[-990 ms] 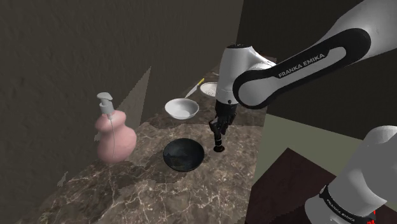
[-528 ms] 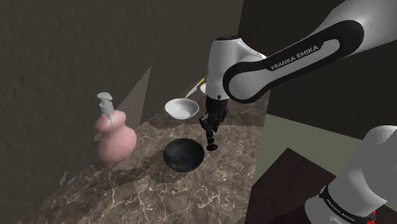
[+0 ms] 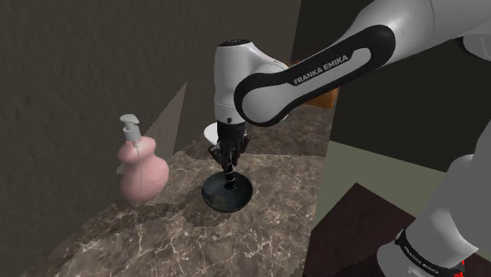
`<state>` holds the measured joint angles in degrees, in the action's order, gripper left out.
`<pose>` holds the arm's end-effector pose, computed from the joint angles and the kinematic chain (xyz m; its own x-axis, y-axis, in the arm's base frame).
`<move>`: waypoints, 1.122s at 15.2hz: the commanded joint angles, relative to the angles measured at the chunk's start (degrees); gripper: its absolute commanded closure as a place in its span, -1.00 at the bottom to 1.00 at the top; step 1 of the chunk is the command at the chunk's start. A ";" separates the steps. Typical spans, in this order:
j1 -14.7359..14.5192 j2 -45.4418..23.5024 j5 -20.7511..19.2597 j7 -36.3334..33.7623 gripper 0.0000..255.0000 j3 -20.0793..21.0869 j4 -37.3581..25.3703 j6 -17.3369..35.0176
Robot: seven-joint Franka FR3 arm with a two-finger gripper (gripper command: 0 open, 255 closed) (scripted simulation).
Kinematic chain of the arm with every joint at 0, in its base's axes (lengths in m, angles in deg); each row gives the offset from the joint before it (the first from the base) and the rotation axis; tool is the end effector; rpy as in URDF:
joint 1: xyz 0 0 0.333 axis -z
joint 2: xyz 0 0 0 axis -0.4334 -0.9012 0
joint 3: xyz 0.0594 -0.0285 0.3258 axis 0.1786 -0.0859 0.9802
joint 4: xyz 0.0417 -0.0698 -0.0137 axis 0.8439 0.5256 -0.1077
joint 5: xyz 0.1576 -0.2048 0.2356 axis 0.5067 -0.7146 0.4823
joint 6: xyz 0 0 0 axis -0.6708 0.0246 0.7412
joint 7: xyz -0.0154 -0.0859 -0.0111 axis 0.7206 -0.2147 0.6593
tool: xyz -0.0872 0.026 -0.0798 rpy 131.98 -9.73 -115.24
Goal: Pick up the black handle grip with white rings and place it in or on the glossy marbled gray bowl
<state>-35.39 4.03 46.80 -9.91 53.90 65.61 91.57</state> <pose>0.4687 0.2682 0.4124 0.9998 0.0026 0.0199 0.0026 -1.0000 0.0001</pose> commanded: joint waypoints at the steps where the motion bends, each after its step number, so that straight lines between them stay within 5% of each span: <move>1: -0.71 -2.19 -1.03 -1.53 1.00 0.23 -1.60 0.41; 17: -1.45 -7.81 -4.14 -3.68 1.00 -0.68 1.86 9.05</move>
<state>-36.72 -3.42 42.61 -13.52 53.12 66.82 100.65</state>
